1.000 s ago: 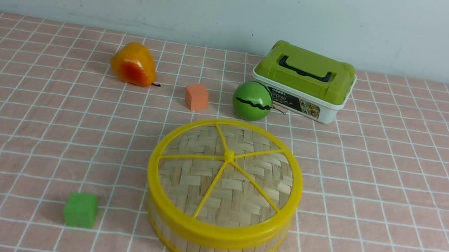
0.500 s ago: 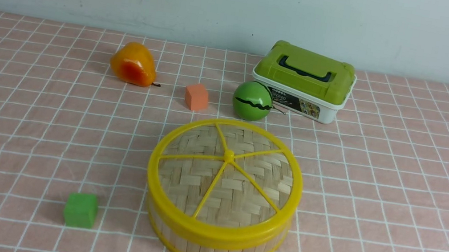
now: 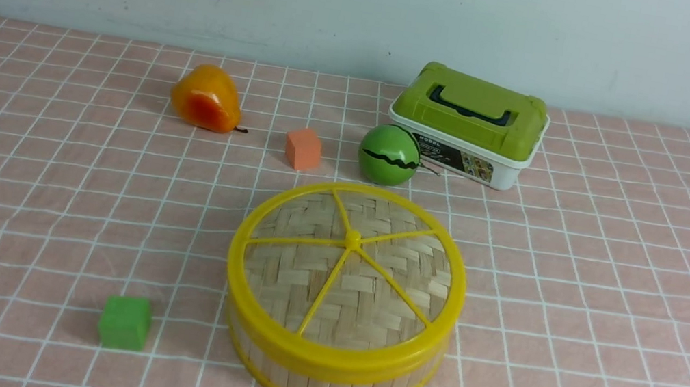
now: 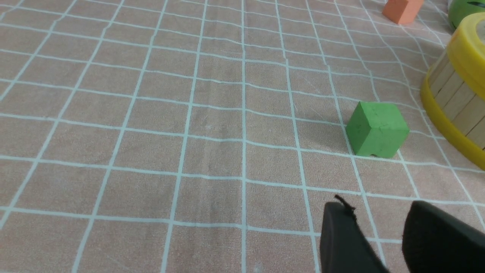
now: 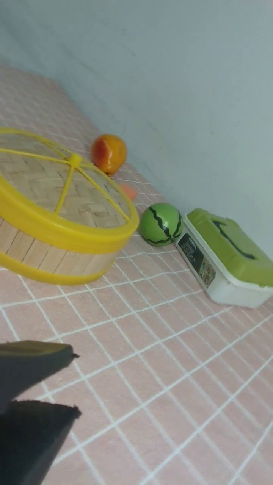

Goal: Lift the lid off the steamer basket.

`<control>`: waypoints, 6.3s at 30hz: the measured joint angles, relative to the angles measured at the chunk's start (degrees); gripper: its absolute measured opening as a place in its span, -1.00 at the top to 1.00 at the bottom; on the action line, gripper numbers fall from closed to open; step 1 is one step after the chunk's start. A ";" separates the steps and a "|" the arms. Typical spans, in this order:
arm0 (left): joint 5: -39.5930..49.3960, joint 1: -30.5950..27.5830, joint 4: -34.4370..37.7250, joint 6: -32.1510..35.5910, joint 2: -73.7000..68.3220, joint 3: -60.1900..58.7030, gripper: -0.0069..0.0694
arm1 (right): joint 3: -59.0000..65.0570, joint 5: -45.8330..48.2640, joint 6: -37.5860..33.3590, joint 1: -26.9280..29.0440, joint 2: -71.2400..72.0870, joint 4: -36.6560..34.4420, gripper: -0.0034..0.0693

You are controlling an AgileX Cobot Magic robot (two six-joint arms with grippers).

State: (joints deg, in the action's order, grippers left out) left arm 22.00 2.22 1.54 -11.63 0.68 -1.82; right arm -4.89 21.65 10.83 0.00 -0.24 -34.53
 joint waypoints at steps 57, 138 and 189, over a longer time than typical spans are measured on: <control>0.00 0.00 0.00 0.00 0.00 0.00 0.19 | -113.56 49.72 -17.43 -35.11 -123.01 29.58 -0.10; 0.00 0.00 0.00 0.00 0.00 0.00 0.19 | -76.12 31.66 -19.85 -6.36 -110.13 27.22 0.33; 0.00 0.00 0.00 0.00 0.00 0.00 0.19 | -34.41 20.19 -27.68 -6.36 -20.78 13.10 0.93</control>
State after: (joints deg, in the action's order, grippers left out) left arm 22.00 2.22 1.54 -11.63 0.68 -1.82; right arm -39.30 41.84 -16.86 -6.36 -21.02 -21.42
